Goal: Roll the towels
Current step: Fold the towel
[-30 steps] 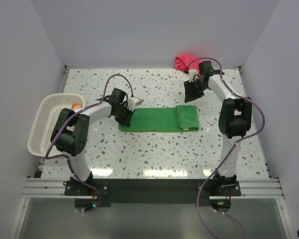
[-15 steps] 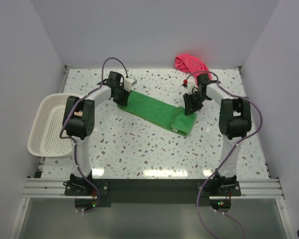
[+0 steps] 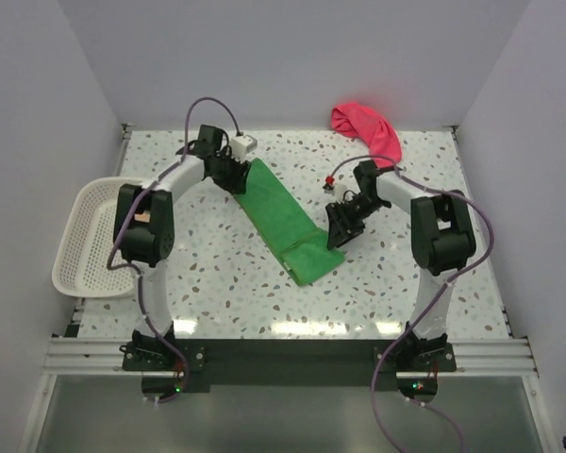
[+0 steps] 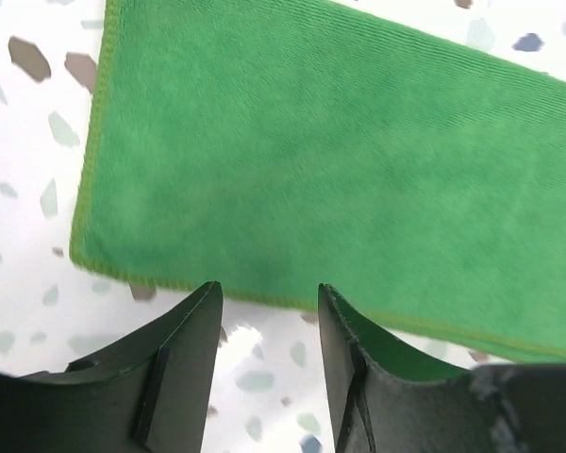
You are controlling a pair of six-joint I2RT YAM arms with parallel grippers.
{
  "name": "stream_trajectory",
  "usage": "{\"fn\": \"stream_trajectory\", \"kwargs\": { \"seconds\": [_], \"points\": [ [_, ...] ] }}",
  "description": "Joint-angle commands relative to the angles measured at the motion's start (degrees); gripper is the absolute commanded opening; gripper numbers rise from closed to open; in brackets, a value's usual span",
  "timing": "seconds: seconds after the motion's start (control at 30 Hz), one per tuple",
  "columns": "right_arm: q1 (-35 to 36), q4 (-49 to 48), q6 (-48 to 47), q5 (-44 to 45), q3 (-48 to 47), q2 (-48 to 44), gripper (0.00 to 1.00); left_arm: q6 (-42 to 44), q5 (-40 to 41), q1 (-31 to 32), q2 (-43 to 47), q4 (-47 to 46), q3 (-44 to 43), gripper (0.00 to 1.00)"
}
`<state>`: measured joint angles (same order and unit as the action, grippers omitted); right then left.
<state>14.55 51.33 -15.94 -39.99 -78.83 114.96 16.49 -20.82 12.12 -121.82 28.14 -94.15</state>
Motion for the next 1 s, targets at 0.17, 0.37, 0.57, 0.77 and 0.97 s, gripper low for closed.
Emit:
{"fn": "stream_trajectory", "kwargs": {
  "seconds": [0.17, 0.37, 0.57, 0.77, 0.97],
  "points": [
    [-1.89, -0.88, -0.75, 2.81, -0.27, -3.44, 0.44, -6.55, 1.74, 2.2, 7.66, -0.36, 6.17, 0.4],
    [-1.28, -2.9, -0.75, 3.78, 2.01, -0.44, 0.37, -8.93, 5.87, 5.02, 3.71, -2.3, 5.12, 0.18],
    [0.22, -4.04, -0.67, 2.29, 3.94, 1.5, 0.31, -7.97, 8.42, 6.16, -1.75, -2.65, 0.91, 0.14],
    [4.7, -6.15, 0.91, -0.61, 4.3, 4.22, 0.28, -4.28, 6.41, 6.25, -10.0, -2.92, -6.64, 0.14],
    [7.87, -9.05, 5.13, -8.17, 4.73, 4.84, 0.34, -2.25, 2.28, 6.69, -14.24, -3.95, -13.0, 0.32]
  ]
}}
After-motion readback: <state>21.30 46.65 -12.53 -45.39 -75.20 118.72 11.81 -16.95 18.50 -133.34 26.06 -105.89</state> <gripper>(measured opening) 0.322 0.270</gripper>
